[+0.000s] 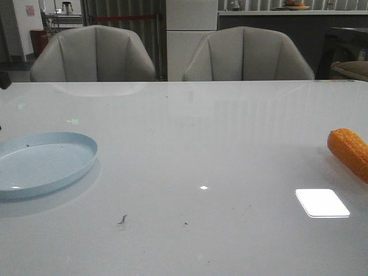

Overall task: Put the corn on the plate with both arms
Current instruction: 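Grasp the plate rim with the left gripper and lift it toward the table center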

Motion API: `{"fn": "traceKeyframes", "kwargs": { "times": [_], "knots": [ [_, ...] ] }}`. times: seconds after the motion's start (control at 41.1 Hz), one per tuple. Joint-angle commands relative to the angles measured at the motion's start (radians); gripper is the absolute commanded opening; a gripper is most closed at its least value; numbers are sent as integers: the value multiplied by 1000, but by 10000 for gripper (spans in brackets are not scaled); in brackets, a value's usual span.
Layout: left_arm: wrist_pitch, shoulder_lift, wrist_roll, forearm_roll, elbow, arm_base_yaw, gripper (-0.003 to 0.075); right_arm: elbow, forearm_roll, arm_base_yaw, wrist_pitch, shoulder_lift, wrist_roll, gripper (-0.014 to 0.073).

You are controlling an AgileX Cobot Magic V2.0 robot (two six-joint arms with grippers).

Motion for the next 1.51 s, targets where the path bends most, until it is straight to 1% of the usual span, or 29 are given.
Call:
{"fn": "traceKeyframes", "kwargs": {
  "times": [0.0, 0.146, 0.341, 0.414, 0.463, 0.487, 0.511, 0.585, 0.658, 0.755, 0.852, 0.999, 1.193, 1.315, 1.486],
  "knots": [
    [-8, -12, -1, -16, -34, -5, 456, -35, -7, -1, -58, -9, -2, 487],
    [-14, 37, -1, -45, -34, -5, 456, -35, -7, -1, -58, -9, -2, 487],
    [-14, 48, -1, -74, -32, -5, 445, -35, -7, -1, -58, -9, -2, 487],
    [-14, 48, -1, -74, -32, -5, 375, -35, -7, -1, -58, -9, -2, 487],
    [-14, 48, -1, -74, -32, -5, 283, -35, -7, -1, -58, -9, -2, 487],
    [-14, 48, -1, -74, -32, -5, 257, -35, -7, -1, -58, -9, -2, 487],
    [-14, 48, -1, -74, -32, -5, 204, -35, -7, -1, -58, -9, -2, 487],
    [-16, 48, -1, -74, -32, -5, 81, -35, -7, -1, -58, -9, -2, 487],
    [-18, 48, -1, -72, -32, -5, 103, -35, -7, -1, -58, -9, -2, 487],
    [-25, 48, -1, -72, -35, -5, 96, -35, -7, -1, -58, -9, -2, 487],
    [12, 48, -1, -72, -68, -5, 96, -35, -7, -1, -58, -9, -2, 487],
    [97, 48, -1, -72, -173, -5, 96, -35, -7, -1, -58, -9, -2, 487],
    [227, 48, -1, -100, -374, -5, 96, -35, -7, -1, -52, -9, -2, 487],
    [269, 48, -1, -185, -465, -5, 96, -35, -7, -1, -46, -9, -2, 487],
    [276, 48, -1, -359, -513, -35, 96, -35, -7, -1, -29, -9, -2, 487]
  ]
}}
